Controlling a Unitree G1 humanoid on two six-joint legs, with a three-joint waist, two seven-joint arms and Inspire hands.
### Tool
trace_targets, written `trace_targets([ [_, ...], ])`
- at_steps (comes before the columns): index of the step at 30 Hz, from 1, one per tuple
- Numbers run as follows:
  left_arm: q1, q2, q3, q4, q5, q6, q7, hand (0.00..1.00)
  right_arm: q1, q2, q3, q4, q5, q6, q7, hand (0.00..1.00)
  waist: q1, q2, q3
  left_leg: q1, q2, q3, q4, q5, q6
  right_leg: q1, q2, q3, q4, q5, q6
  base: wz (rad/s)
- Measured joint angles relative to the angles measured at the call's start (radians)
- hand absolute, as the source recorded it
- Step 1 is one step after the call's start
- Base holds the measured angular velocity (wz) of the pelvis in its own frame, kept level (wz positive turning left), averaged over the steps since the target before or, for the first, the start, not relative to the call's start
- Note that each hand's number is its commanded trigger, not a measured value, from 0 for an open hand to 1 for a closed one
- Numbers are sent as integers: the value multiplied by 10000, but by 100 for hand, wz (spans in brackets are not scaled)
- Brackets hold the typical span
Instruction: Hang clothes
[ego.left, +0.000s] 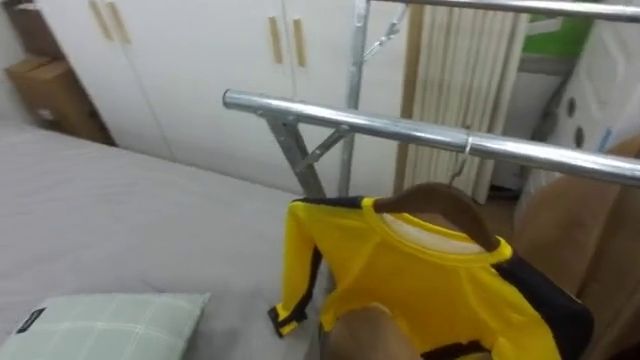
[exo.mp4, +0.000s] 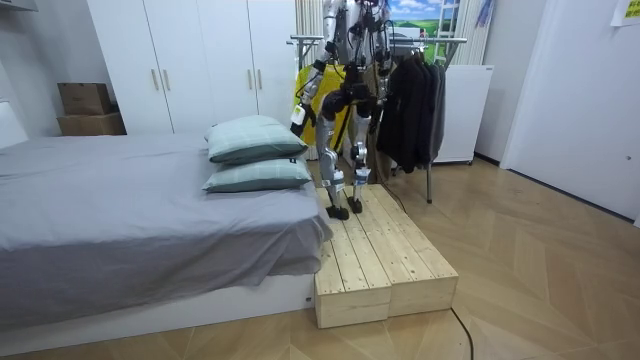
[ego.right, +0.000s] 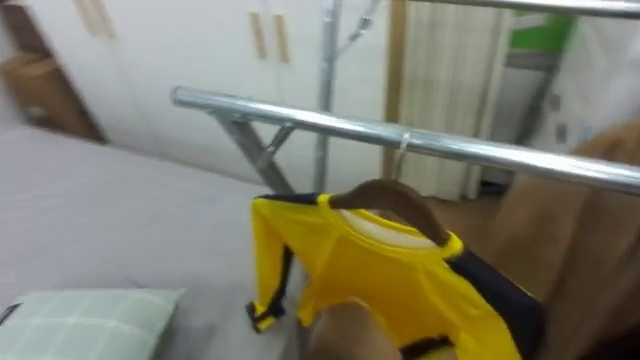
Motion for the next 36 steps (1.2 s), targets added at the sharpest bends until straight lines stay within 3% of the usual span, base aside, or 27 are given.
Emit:
trace_targets([
  [3, -6, -82, -80, 92, -3, 72, -42, 0, -45, -51, 10, 44, -72, 141, -9, 0, -8, 92, 34, 583, -47, 186, 62, -366, -221, 339, 82, -1082, -23, -164, 68, 120],
  [5, 16, -222, -90, 99, 35, 148, -55, 0, -144, -71, 7, 35, -88, 134, -12, 0, -15, 154, 33, 822, -245, 178, -226, -524, -256, 350, 82, -1762, -4, -188, 93, 107],
  [7, -26, -345, -87, 149, 85, 158, -72, 0, -165, -72, 9, 64, -95, 137, -7, 0, 9, 165, 21, 1153, -542, 203, -1088, -617, -233, 297, 61, -2493, 111, -210, 133, 107],
  [11, -21, -395, -60, 155, 90, 162, -72, 0, -231, -52, 6, 193, -96, 123, 0, 0, 22, 81, 1, 1437, -683, 211, -2203, -649, -248, 309, -34, -3511, 369, -231, 171, 84],
  [12, -79, -396, -42, 156, 84, 169, -72, 0, -221, -52, 5, 247, -117, 139, -17, 0, 26, 53, 3, 1400, -716, 210, -2356, -594, -344, 321, -182, -3832, 588, -240, 188, 78],
  [14, -124, -452, -37, 166, 32, 165, -71, 0, -213, -106, -1, 320, -134, 136, -100, 0, 75, 30, -10, 1334, -721, 139, -2547, -638, -253, 248, -596, -3984, 1289, -318, 351, 59],
  [15, -129, -454, -41, 255, -101, 166, -72, 0, -274, -144, -11, 353, -129, 132, -159, 0, 103, 44, -21, 1333, -718, -113, -2576, -657, -170, 170, -835, -3631, 1792, -255, 421, 60],
  [16, -150, -388, 0, 379, -129, 159, -72, 0, -234, -108, -15, 355, -126, 134, -180, 0, 8, -61, -70, 1328, -776, -482, -2585, -572, -40, 61, -962, -2601, 2143, -159, 378, 95],
  [17, -199, -298, -4, 395, -124, 149, -73, 0, -181, 5, -142, 360, -119, 137, -180, 0, -90, -184, -67, 1329, -904, -881, -2586, -423, 2, 2, -986, -1387, 2313, -131, 371, 101],
  [18, -232, -281, 7, 428, -129, 132, -73, 0, -211, 37, -198, 400, -126, 149, -189, 0, -97, -243, -75, 1326, -967, -1090, -2583, -363, 51, -35, -986, -844, 2412, -112, 378, 103],
  [20, -338, -277, 9, 765, -186, 93, -72, 0, -246, 65, -357, 454, -111, 249, -273, 0, -185, -255, -76, 1316, -1105, -2126, -2600, -238, 248, -139, -869, 890, 2814, 165, 661, 119],
  [21, -406, -280, 18, 773, -210, 95, -71, 0, -201, 70, -357, 424, -101, 265, -313, 0, -257, -222, -106, 1310, -1166, -2489, -2644, -207, 288, -99, -784, 1299, 2756, 185, 682, 141],
  [22, -391, -312, 43, 786, -343, 92, -71, 0, -130, 58, -383, 342, -104, 331, -387, 0, -275, -182, -135, 1245, -1253, -3057, -2659, -163, 354, -119, -673, 2220, 2328, 173, 748, 112],
  [23, -359, -316, 64, 797, -347, 96, -71, 0, -135, 61, -395, 333, -100, 388, -429, 0, -270, -165, -126, 1211, -1284, -3298, -2667, -109, 375, -150, -666, 2612, 2020, 188, 786, 126],
  [24, -220, -306, 212, 797, -432, 101, -70, 0, -128, 96, -484, 316, -104, 467, -520, 0, -281, -211, -116, 1138, -1340, -3782, -2689, -30, 355, -232, -629, 3419, 1375, 377, 928, 118],
  [25, -77, -212, 387, 792, -516, 103, -70, 0, -113, 189, -578, 308, -181, 463, -592, 0, -276, -328, -129, 1021, -1419, -4200, -2633, -7, 315, -239, -613, 4372, 407, 1147, 1061, 119],
  [26, -7, -174, 431, 799, -524, 103, -64, 0, -96, 225, -578, 333, -291, 460, -630, 0, -287, -406, -150, 990, -1485, -4433, -2613, -6, 300, -165, -595, 4789, 260, 1210, 1291, 117],
  [27, 104, -138, 442, 802, -539, 101, -46, 0, -23, 238, -594, 357, -552, 459, -682, 0, -249, -470, -187, 908, -1571, -4805, -2609, 1, 225, 178, -467, 4817, -9, 1202, 1325, 92],
  [31, 215, -301, 400, 906, -526, 173, 1, 0, -168, 148, -635, 365, -1125, 304, -823, 0, 22, -297, -93, 458, -1549, -5587, -2323, -31, 76, 508, -358, 4081, -465, 1201, 1317, 62],
  [36, 200, -307, 411, 903, -494, 165, 5, 0, -284, 154, -433, 305, -1507, 101, -895, 0, 164, -285, -12, 511, -1621, -5918, -2381, 13, 27, 750, -335, 4118, -617, 1134, 1315, 21],
])
